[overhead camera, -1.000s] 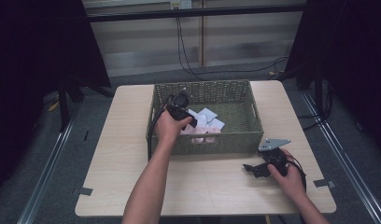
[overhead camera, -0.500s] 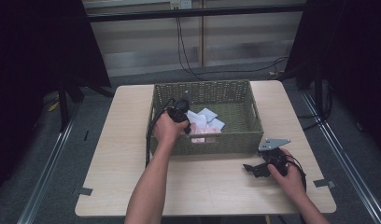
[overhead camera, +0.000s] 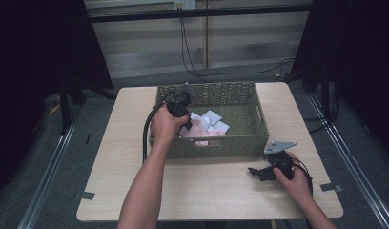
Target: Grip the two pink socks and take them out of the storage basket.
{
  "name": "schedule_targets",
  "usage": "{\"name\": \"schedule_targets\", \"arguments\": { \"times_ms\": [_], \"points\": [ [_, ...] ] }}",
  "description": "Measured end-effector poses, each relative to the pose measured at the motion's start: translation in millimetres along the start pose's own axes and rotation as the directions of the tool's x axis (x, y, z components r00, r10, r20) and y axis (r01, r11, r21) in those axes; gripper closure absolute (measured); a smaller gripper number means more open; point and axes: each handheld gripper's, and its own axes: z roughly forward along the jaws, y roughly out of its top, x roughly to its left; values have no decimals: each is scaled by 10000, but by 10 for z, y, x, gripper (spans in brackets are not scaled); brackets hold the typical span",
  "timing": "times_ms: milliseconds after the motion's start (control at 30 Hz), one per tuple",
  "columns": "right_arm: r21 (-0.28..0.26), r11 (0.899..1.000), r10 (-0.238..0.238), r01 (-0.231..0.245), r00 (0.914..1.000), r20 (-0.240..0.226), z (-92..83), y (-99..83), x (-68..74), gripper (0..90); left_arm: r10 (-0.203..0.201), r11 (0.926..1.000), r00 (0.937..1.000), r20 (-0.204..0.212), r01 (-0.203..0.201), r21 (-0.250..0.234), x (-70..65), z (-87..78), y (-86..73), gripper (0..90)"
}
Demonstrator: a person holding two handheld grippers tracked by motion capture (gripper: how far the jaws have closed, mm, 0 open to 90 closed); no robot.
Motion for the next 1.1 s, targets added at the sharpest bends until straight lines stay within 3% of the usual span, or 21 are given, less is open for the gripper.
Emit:
{"name": "schedule_targets", "arguments": {
  "times_ms": [267, 567, 900, 1100],
  "points": [
    [7, 10000, 18, -18, 10000, 1, 0, 1, 0, 96, 15, 9998, 10000, -2, -15, -222, -33, -330, 52, 859],
    [1, 10000, 17, -17, 10000, 1, 2, 3, -1, 96, 125, 9992, 9998, -171, -131, -377, -93, -579, 111, 860],
    [2, 10000, 13, -13, 10000, 5, 2, 2, -1, 96, 254, 9986, 9994, -253, -265, -452, -117, -674, 138, 860],
    [-3, 10000, -4, 4, 10000, 7, 4, 3, -2, 96, 267, 9993, 9996, -34, -268, -255, -92, -500, 104, 854]
  ]
}}
